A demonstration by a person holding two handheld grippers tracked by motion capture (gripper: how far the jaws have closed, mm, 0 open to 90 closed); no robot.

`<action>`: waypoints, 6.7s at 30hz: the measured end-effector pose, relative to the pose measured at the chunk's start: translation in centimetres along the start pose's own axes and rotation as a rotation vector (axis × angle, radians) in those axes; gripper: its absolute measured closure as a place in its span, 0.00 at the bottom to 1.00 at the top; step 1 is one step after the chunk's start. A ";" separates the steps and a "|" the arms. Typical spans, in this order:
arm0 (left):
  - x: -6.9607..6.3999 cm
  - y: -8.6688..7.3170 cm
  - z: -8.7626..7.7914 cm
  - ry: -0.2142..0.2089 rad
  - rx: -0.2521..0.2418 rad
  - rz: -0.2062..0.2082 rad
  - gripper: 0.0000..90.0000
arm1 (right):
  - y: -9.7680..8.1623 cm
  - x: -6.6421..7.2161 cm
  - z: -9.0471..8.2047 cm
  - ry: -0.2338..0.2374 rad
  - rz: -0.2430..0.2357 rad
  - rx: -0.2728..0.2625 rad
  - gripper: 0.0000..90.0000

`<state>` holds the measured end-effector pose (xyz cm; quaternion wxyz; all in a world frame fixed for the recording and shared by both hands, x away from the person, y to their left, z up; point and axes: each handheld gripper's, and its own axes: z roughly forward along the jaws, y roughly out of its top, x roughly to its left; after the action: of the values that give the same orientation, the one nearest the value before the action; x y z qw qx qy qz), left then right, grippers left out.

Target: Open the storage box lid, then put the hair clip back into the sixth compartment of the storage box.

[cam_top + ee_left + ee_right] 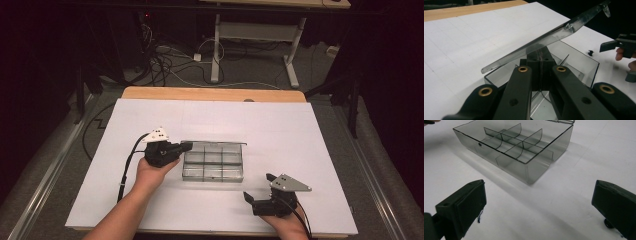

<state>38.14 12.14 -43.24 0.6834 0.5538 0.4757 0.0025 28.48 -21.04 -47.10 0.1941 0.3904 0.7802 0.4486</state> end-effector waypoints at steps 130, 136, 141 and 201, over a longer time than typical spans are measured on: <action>3.6 -4.5 -6.9 0.181 0.048 0.106 0.00 | 0.6 -3.8 -2.7 -0.117 0.031 -0.060 0.03; 3.7 -3.9 -7.4 0.168 0.016 0.093 0.00 | -0.1 -5.2 -3.5 -0.155 0.051 -0.048 0.14; 3.5 -4.1 -7.1 0.169 0.035 0.078 0.00 | -0.2 -6.1 -3.6 -0.182 0.059 -0.044 0.24; 4.0 -4.2 -6.9 0.158 0.021 0.078 0.00 | -0.2 -6.8 -0.8 -0.081 0.070 0.136 0.69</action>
<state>33.62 17.81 -48.53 0.6370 0.5772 0.5064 0.0678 32.08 -26.86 -47.22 0.1826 0.4473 0.7864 0.3848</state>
